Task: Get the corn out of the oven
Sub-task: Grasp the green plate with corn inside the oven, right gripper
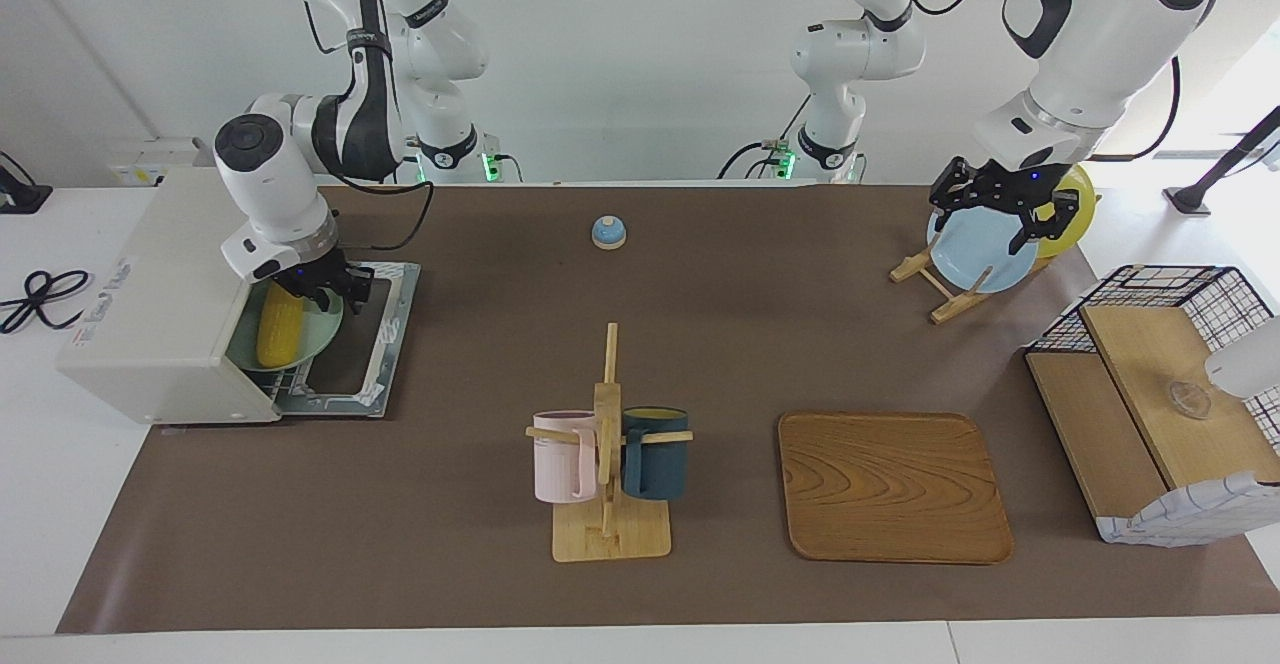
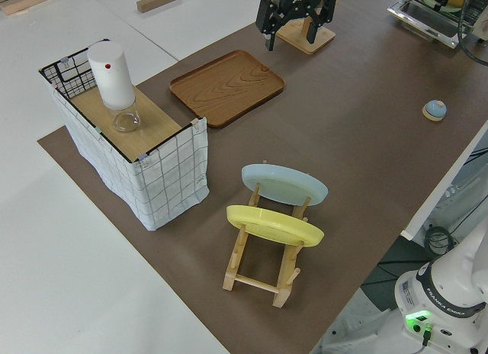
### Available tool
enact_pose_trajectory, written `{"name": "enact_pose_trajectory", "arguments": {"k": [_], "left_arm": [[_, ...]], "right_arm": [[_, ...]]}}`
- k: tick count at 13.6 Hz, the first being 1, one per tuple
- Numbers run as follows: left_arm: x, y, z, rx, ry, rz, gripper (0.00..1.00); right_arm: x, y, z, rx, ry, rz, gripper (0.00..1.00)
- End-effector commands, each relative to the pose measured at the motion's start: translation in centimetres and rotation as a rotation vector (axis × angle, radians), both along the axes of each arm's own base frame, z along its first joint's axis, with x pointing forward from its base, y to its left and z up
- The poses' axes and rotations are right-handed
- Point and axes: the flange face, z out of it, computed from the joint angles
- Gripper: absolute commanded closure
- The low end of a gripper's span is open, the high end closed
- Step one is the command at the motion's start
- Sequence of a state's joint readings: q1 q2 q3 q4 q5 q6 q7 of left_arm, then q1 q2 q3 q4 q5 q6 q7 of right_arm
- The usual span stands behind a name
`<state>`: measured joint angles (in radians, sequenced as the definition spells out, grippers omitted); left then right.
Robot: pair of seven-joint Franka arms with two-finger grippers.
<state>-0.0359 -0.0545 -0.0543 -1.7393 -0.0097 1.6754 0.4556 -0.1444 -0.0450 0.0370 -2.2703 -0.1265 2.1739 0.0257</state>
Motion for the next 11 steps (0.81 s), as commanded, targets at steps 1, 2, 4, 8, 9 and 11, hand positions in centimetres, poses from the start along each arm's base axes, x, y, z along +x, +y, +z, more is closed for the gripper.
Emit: {"name": "enact_pose_trajectory", "arguments": {"k": [1, 2, 4, 8, 9, 11], "left_arm": [[-1.1, -0.5, 0.0, 0.009, -0.015, -0.029, 0.0], [-1.1, -0.4, 0.0, 0.008, -0.016, -0.027, 0.0], [-1.1, -0.4, 0.0, 0.008, -0.016, -0.024, 0.0], [-1.1, -0.3, 0.0, 0.008, -0.018, 0.031, 0.0], [-1.0, 0.1, 0.1, 0.008, -0.019, 0.036, 0.0], [-0.9, 0.3, 0.1, 0.007, -0.027, 0.043, 0.0]], "right_arm": [[-0.5, -0.2, -0.3, -0.01, -0.007, 0.025, 0.58], [-0.6, -0.2, -0.4, -0.01, -0.005, 0.025, 0.58], [-0.7, -0.2, -0.5, -0.01, -0.008, 0.024, 0.58], [-1.5, -1.2, -1.5, -0.006, -0.024, 0.062, 0.8], [-1.5, -1.2, -1.5, -0.006, -0.022, 0.076, 0.99], [-1.4, -0.8, -1.3, -0.005, -0.01, 0.107, 1.0]]}}
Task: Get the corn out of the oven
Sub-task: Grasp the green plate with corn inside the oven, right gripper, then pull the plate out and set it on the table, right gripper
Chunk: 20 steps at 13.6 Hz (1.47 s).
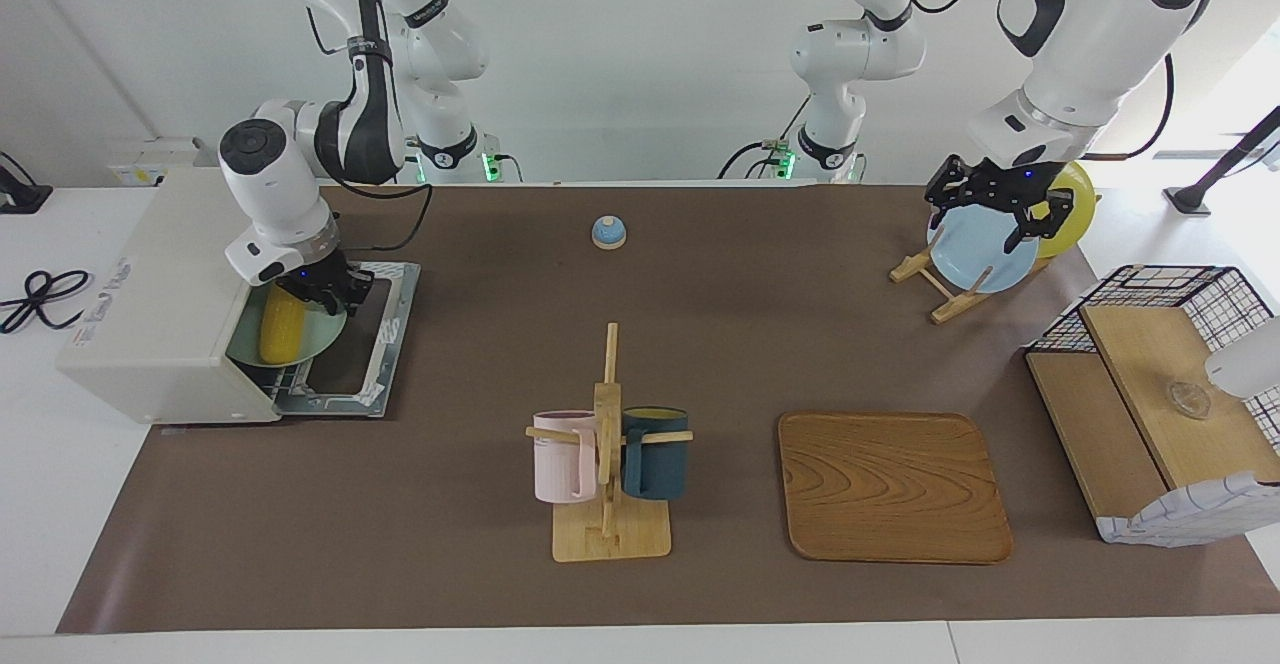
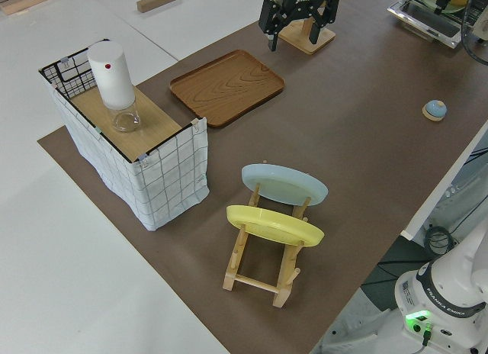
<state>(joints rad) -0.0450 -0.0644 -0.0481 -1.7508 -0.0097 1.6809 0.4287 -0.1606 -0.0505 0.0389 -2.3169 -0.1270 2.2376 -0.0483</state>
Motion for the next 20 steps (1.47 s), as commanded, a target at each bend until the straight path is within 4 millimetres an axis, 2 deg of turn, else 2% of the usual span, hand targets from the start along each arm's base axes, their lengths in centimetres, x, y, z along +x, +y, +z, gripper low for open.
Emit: {"name": "enact_pose_trajectory", "arguments": {"k": [1, 3, 6, 7, 9, 12, 13, 16, 17, 19, 20], "left_arm": [[-0.6, 0.4, 0.1, 0.007, -0.023, 0.022, 0.0], [-0.6, 0.4, 0.1, 0.007, -0.023, 0.024, 0.0], [-0.6, 0.4, 0.0, 0.007, -0.023, 0.022, 0.0], [-0.6, 0.4, 0.1, 0.007, -0.026, 0.024, 0.0], [-0.6, 0.6, 0.1, 0.006, -0.026, 0.024, 0.0], [-0.6, 0.7, 0.0, 0.007, -0.025, 0.026, 0.0], [-0.5, 0.8, 0.1, 0.006, -0.029, 0.029, 0.0], [-0.5, 1.0, 0.1, 0.006, -0.032, 0.035, 0.0], [-0.5, 1.0, 0.1, 0.006, -0.032, 0.038, 0.0], [-0.5, 0.9, 0.1, 0.005, -0.032, 0.064, 0.0], [-0.5, 0.9, 0.0, 0.006, -0.031, 0.064, 0.0]], "right_arm": [[-0.5, 0.0, 0.2, -0.014, 0.01, 0.054, 1.0], [0.3, 0.4, 1.3, -0.021, 0.035, 0.061, 1.0], [1.9, 4.2, 3.5, -0.028, 0.086, 0.116, 1.0], [2.2, 7.0, 4.3, -0.036, 0.092, 0.13, 1.0], [1.6, 13.9, 4.7, -0.06, 0.088, 0.079, 1.0], [0.2, 22.1, 4.8, -0.08, 0.058, 0.038, 1.0], [0.5, 24.6, 4.5, -0.091, 0.064, 0.013, 1.0], [1.4, 33.3, 6.4, -0.096, 0.033, -0.012, 1.0], [1.9, 36.5, 6.4, -0.101, 0.03, -0.041, 1.0], [2.7, 43.4, 4.7, -0.131, 0.024, -0.118, 1.0], [2.7, 46.3, 3.3, -0.135, 0.015, -0.146, 1.0]]}}
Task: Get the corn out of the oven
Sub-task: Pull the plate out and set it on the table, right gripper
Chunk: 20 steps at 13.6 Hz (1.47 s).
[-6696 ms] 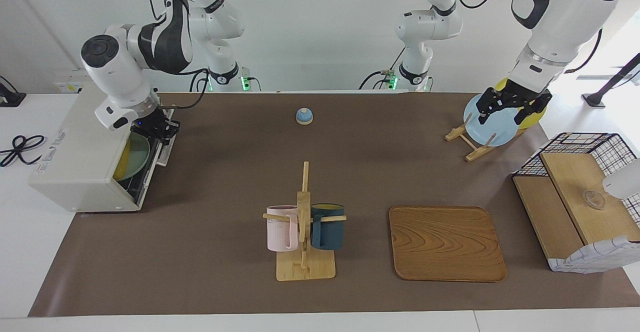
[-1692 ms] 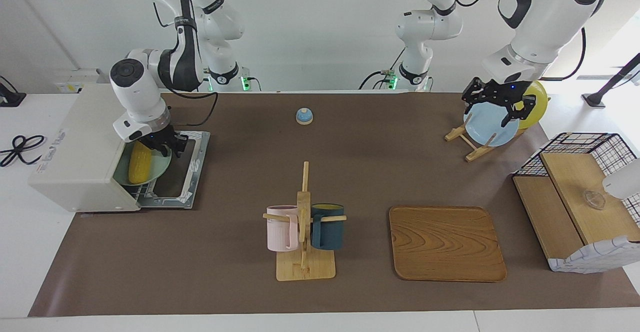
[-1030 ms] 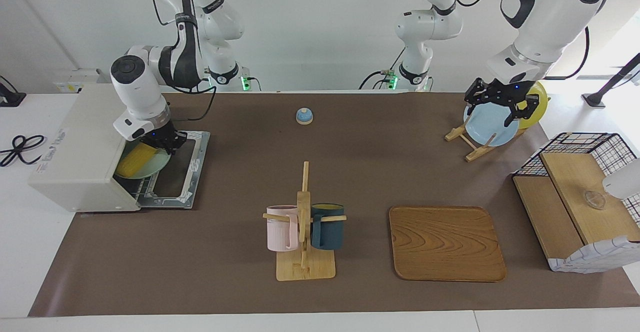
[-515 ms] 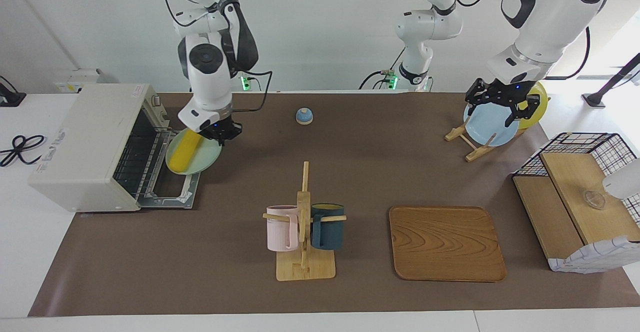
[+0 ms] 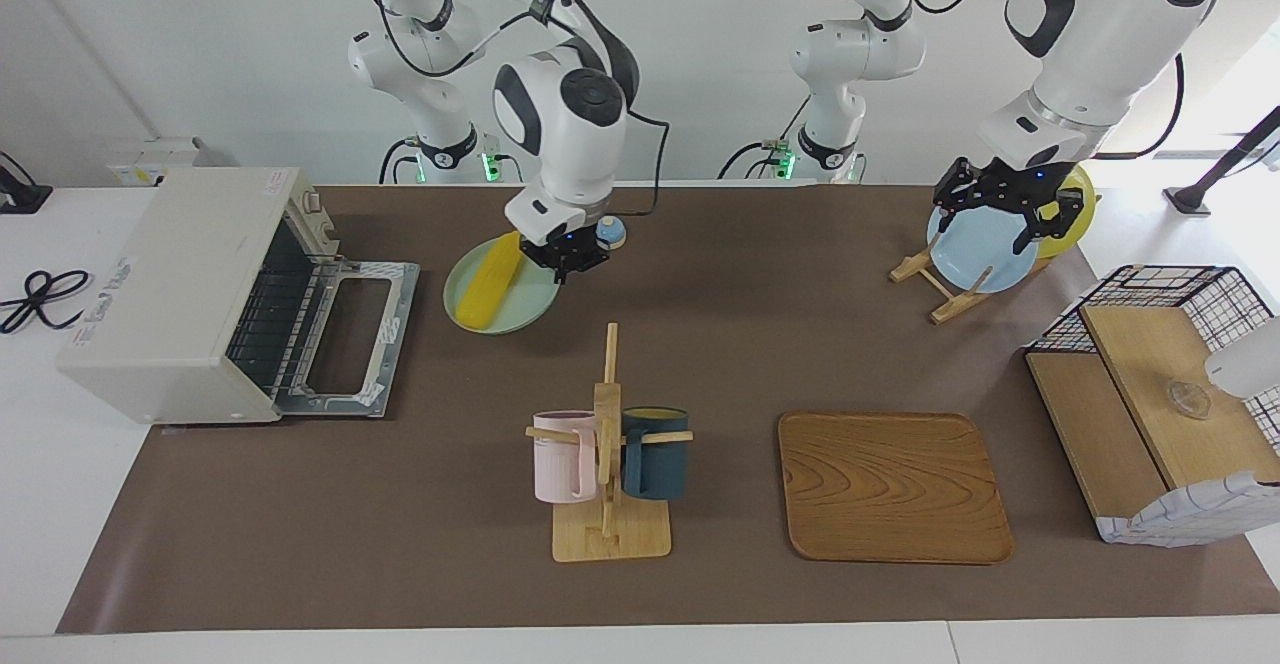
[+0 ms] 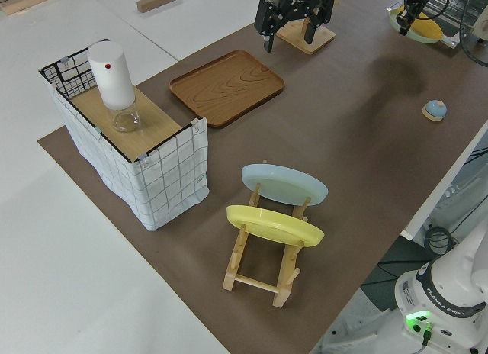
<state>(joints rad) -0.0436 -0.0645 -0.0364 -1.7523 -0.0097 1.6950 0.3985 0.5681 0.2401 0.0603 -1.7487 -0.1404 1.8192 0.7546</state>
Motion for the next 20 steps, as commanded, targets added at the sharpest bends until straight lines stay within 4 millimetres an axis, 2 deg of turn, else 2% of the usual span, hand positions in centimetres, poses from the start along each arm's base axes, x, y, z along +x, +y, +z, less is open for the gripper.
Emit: {"name": "enact_pose_trajectory", "arguments": {"k": [1, 2, 3, 4, 6, 9, 10, 11, 14, 15, 16, 18, 19, 20], "left_arm": [[-0.8, 0.3, -0.3, 0.008, -0.013, 0.022, 0.0], [-0.8, 0.3, -0.2, 0.008, -0.013, 0.022, 0.0], [-0.8, 0.3, -0.2, 0.008, -0.013, 0.024, 0.0], [-0.8, 0.4, -0.2, 0.008, -0.012, 0.025, 0.0], [-0.8, 0.4, -0.2, 0.008, -0.013, 0.027, 0.0], [-0.8, 0.5, -0.2, 0.008, -0.015, 0.03, 0.0], [-0.8, 0.7, -0.3, 0.008, -0.013, 0.033, 0.0], [-1.0, 0.7, -0.7, 0.009, -0.007, 0.031, 0.0], [-1.3, 0.7, -1.2, 0.008, -0.026, 0.032, 0.0], [-1.3, 0.7, -1.2, 0.008, -0.027, 0.03, 0.0], [-1.3, 0.2, -1.2, 0.006, -0.029, 0.023, 0.0], [-1.3, -0.7, -1.9, -0.002, -0.014, 0.007, 0.0], [-1.6, -1.6, -2.3, -0.022, -0.006, -0.002, 0.0], [-1.8, -1.9, -2.5, -0.026, -0.002, -0.006, 0.0]], "right_arm": [[1.7, 7.3, -4.3, -0.033, -0.005, -0.071, 1.0], [1.0, 8.9, -5.6, -0.022, -0.022, -0.089, 1.0], [0.9, 9.4, -6.6, 0.004, -0.045, -0.09, 1.0], [0.7, 8.9, -8.1, 0.002, -0.04, -0.091, 1.0], [-0.5, 9.0, -9.7, 0.019, -0.051, -0.083, 1.0], [0.0, 8.7, -10.1, 0.083, -0.03, -0.15, 1.0], [0.1, 8.8, -10.0, 0.115, -0.022, -0.173, 0.84], [0.2, 9.1, -10.0, 0.134, -0.029, -0.178, 0.75], [0.3, 9.7, -9.5, 0.158, -0.052, -0.165, 0.58], [0.4, 9.6, -8.9, 0.148, -0.056, -0.152, 0.6], [0.8, 8.7, -7.0, 0.149, -0.064, -0.139, 0.67], [2.0, 4.7, -2.2, 0.136, -0.046, -0.084, 0.7], [1.4, 2.7, 0.6, 0.118, -0.022, -0.049, 0.72], [0.9, 0.2, 1.8, 0.088, 0.017, -0.048, 0.75]]}}
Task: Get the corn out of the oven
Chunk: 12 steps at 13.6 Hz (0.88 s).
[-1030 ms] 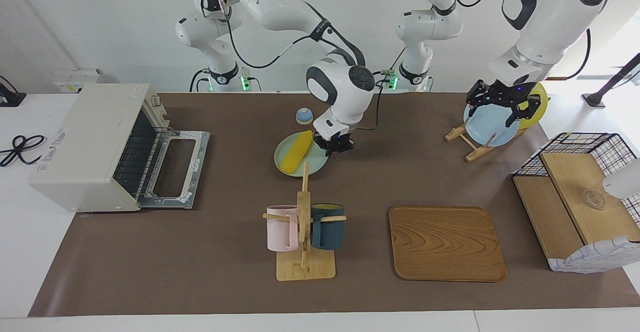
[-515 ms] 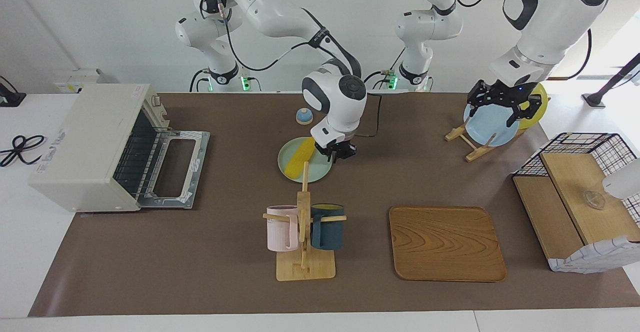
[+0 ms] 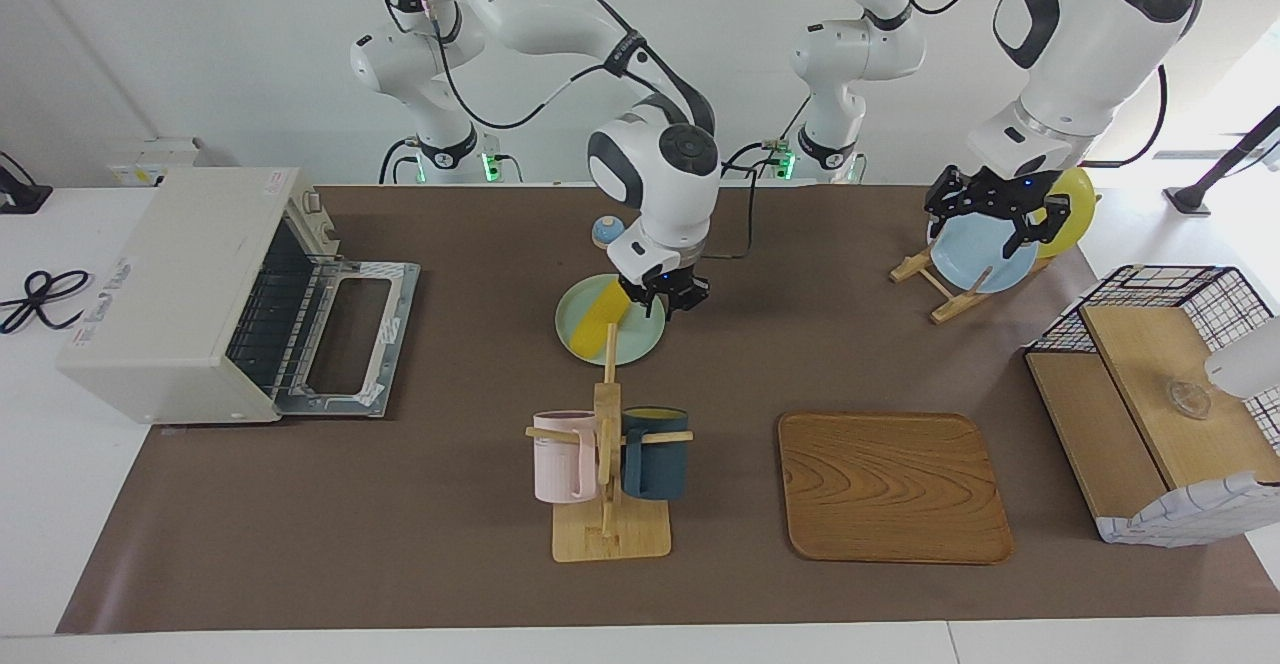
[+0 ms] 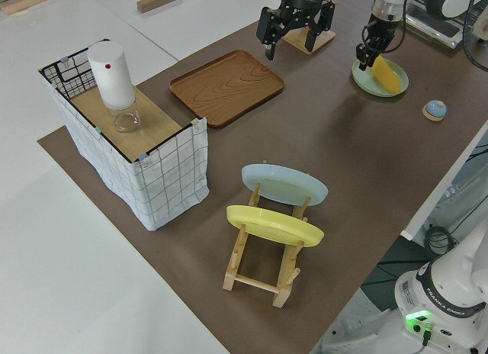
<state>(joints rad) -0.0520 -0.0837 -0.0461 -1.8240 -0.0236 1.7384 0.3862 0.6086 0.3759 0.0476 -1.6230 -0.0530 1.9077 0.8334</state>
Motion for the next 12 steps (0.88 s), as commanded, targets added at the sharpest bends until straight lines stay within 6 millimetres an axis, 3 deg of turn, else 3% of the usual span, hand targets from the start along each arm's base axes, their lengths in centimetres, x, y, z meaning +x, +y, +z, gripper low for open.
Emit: {"name": "enact_pose_trajectory", "arguments": {"k": [1, 3, 7, 10, 12], "left_arm": [[-1.2, -2.1, -0.8, -0.019, -0.007, -0.022, 0.0], [-1.8, -5.2, -2.3, -0.031, -0.007, -0.005, 0.0], [-3.7, -13.0, -3.9, -0.088, 0.012, -0.014, 0.0], [-6.5, -19.6, -6.2, -0.096, -0.005, -0.043, 0.0], [-7.7, -23.3, -7.7, -0.101, -0.008, -0.043, 0.0]], "right_arm": [[-2.0, -7.0, 4.8, -0.046, 0.074, 0.031, 0.75], [-3.6, -12.5, 2.6, -0.074, 0.142, 0.041, 0.75], [-6.6, -20.3, -4.0, -0.069, 0.171, 0.071, 0.78], [-5.6, -27.6, -5.9, -0.085, 0.151, 0.024, 0.94], [-5.9, -30.5, -6.8, -0.08, 0.176, 0.045, 1.0]]}}
